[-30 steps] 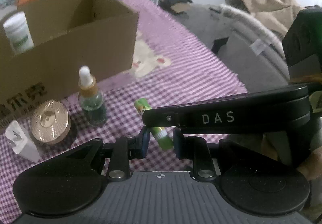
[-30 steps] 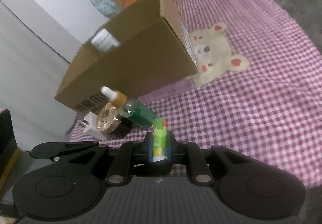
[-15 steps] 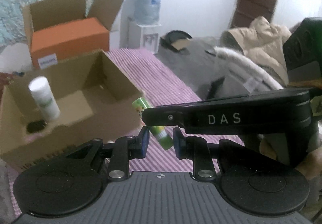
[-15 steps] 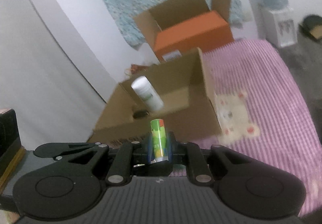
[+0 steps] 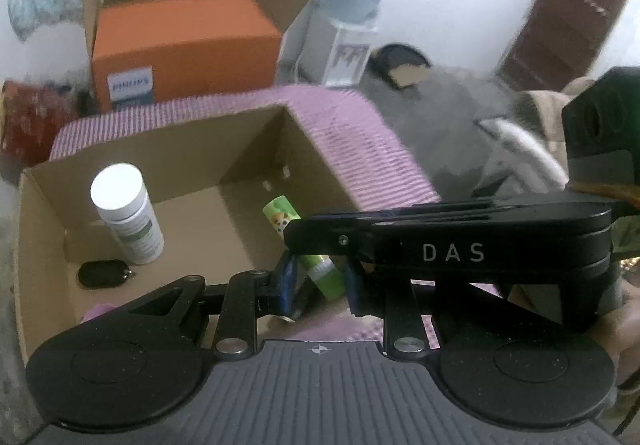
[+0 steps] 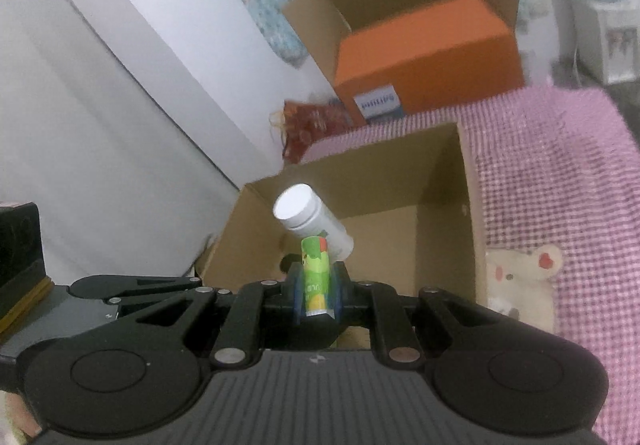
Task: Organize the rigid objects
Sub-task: 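Carry the lip balm into the box and open the right gripper, then move the right gripper toward the green dropper bottle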
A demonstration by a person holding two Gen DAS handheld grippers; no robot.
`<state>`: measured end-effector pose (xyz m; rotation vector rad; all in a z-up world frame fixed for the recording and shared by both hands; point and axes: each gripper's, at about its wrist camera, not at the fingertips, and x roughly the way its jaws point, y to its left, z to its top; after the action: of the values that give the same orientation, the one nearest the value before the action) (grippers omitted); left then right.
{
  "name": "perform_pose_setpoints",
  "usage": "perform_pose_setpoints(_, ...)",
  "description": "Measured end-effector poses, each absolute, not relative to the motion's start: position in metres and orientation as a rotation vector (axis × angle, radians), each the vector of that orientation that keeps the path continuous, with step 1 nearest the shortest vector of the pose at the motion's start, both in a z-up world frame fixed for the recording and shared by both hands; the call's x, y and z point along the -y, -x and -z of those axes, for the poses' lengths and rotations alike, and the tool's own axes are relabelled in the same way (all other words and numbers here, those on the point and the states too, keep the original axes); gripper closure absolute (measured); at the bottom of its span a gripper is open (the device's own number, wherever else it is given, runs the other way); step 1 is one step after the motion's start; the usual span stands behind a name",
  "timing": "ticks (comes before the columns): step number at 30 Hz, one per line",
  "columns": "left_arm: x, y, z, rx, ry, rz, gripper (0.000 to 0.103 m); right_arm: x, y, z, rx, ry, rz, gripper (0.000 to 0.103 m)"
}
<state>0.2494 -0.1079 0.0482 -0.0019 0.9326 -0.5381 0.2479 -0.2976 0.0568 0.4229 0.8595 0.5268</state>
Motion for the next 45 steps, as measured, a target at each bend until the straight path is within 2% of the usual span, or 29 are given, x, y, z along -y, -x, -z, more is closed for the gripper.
perform_pose_setpoints(9,0.114,-0.297,0.000,-1.107,0.039,0.519,0.078,0.283,-0.308,-0.003,-1.031,-0.371,-0.495,0.087)
perform_pose_setpoints(15,0.115,-0.307,0.007,-1.124,0.035,0.494,0.077,0.279,-0.312,-0.001,-1.016,-0.316,-0.490,0.086)
perform_pose_setpoints(23,0.108,-0.288,-0.015,-1.062,0.022,0.473,0.074,0.291,-0.295,-0.017,-0.955,-0.363,-0.506,0.086)
perform_pose_setpoints(35,0.080,-0.202,-0.063,-0.875,0.029,0.469,0.071,0.333,-0.199,-0.061,-0.785,-0.460,-0.539,0.085)
perform_pose_setpoints(43,0.074,-0.135,-0.054,-0.778,0.010,0.462,0.070,0.331,-0.141,-0.057,-0.763,-0.448,-0.561,0.085)
perform_pose_setpoints(45,0.078,-0.124,-0.046,-0.760,-0.013,0.462,0.070,0.327,-0.129,-0.054,-0.770,-0.434,-0.566,0.081)
